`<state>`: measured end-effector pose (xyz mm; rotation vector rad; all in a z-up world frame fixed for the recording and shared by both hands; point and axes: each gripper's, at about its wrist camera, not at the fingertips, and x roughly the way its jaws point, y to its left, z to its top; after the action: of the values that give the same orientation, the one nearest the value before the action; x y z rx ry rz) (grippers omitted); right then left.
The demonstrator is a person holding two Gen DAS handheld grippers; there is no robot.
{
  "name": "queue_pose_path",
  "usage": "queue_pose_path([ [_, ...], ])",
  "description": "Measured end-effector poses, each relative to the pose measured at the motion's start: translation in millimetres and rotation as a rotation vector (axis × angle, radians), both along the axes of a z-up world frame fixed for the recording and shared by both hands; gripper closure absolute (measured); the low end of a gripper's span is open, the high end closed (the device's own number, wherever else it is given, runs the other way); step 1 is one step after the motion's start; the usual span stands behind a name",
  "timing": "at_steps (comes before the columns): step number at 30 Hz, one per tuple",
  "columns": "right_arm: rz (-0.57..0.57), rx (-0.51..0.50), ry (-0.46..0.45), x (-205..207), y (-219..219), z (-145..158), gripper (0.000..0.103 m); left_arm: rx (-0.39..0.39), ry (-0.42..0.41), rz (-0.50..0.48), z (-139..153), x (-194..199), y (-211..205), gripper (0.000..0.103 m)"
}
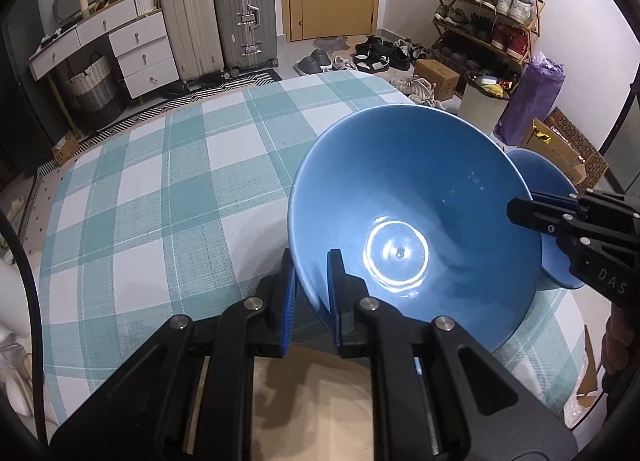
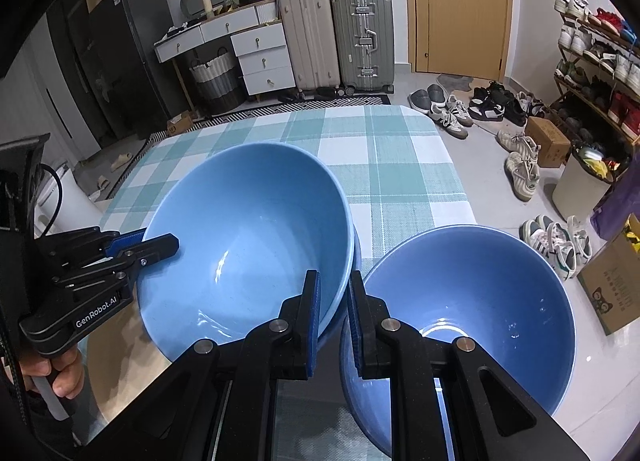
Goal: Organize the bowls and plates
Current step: 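Carry the left tool's blue bowl over the bowl held by the right tool, then lower the blue bowl into the other bowl and open both tools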
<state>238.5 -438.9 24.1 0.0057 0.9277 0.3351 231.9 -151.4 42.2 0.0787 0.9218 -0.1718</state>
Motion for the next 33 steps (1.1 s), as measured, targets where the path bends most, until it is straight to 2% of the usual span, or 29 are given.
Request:
queue_pose_path([
  [19, 0.003, -0.06, -0.005, 4, 9, -10, 0.089, 0.077, 0.005, -0.007, -14, 5, -3, 0.091],
  [33, -0.001, -0.079, -0.011, 2, 9, -11, 0.089, 0.078, 0.005, -0.009, -16, 4, -4, 0.089],
])
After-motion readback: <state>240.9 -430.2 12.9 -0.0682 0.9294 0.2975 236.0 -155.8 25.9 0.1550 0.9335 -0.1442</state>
